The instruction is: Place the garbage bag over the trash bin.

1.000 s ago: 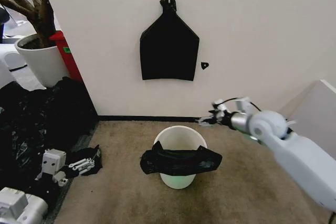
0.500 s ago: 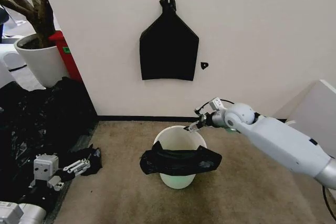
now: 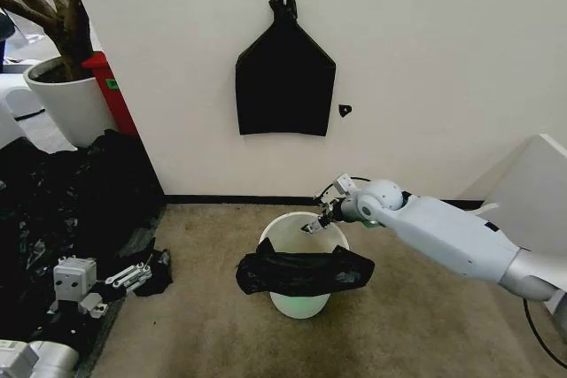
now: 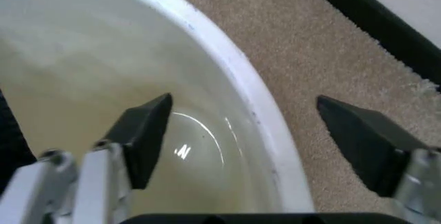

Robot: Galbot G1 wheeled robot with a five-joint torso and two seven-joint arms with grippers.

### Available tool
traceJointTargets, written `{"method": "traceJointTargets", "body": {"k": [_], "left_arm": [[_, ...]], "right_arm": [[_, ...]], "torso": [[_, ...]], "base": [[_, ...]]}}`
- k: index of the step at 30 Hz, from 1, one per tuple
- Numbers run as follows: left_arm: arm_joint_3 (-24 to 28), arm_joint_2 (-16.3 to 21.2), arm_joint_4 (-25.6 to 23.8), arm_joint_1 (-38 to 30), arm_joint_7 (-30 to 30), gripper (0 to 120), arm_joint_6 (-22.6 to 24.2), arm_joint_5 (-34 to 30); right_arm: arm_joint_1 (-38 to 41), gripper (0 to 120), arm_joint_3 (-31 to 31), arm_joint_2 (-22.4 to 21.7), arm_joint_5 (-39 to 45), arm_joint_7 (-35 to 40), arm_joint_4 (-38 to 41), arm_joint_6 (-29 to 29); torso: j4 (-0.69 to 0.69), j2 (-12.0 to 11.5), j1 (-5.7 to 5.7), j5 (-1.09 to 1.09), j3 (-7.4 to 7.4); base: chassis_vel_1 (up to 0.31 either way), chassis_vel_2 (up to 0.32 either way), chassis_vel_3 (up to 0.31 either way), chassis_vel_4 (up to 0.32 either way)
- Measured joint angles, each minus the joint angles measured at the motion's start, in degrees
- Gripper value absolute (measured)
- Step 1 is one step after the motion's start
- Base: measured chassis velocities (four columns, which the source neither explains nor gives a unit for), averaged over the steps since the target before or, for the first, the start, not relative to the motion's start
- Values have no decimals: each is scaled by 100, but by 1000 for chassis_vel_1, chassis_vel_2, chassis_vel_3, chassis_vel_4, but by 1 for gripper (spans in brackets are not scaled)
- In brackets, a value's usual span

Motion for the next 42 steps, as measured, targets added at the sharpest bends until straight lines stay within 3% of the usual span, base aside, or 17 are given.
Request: {"method": "traceJointTargets", "body": {"k": [2, 8, 10, 16, 21, 31, 34, 36, 37, 42], "left_arm": [[10, -12, 1, -8, -1, 100, -6, 5], [27, -62, 6, -75, -89, 100, -22, -12], [26, -70, 6, -79, -90, 100, -22, -16], [57, -160, 10, -52, -87, 100, -30, -13], [59, -165, 11, -46, -86, 100, -43, -11], [144, -236, 11, -65, -79, 100, -69, 38], [219, -257, 12, -68, -72, 100, -87, 79], [240, -252, 12, -95, -71, 100, -91, 83], [240, -252, 12, -95, -71, 100, -91, 83], [265, -222, 12, -147, -73, 100, -95, 82]], "right_arm": [[16, 67, -37, 15, -3, -21, -31, 0], [157, 40, -320, 95, -37, -222, -236, 1], [174, 39, -344, 108, -48, -240, -268, 2], [215, 13, -371, 140, -69, -270, -364, 4], [153, 0, -296, 66, -49, -243, -261, 3], [-84, 0, 202, -474, 499, 400, 308, 4], [-208, 0, 444, -812, 1073, 981, 631, 6], [-535, 0, 821, -1048, 2086, 2248, 1142, 7], [-535, 0, 821, -1048, 2086, 2248, 1142, 7], [-1752, 0, 2299, -966, 4063, 5264, 2173, 32]], "torso": [[0, 0, 0, 0, 0], [-1, 0, 0, 0, 0], [-1, 0, 0, 0, 0], [0, 0, 0, 0, -1], [0, 0, 0, 0, -1], [0, 0, 0, 2, 0], [-1, 0, 0, 1, 0], [-2, 0, 0, 1, -1], [-2, 0, 0, 1, -1], [-2, 0, 0, 1, -1]], "base": [[0, 0, 0, 0], [0, 0, 0, 0], [0, 0, 0, 0], [0, 0, 0, 0], [0, 0, 0, 0], [0, 0, 0, 0], [0, 0, 0, 0], [0, 0, 0, 0], [0, 0, 0, 0], [0, 0, 0, 0]]}}
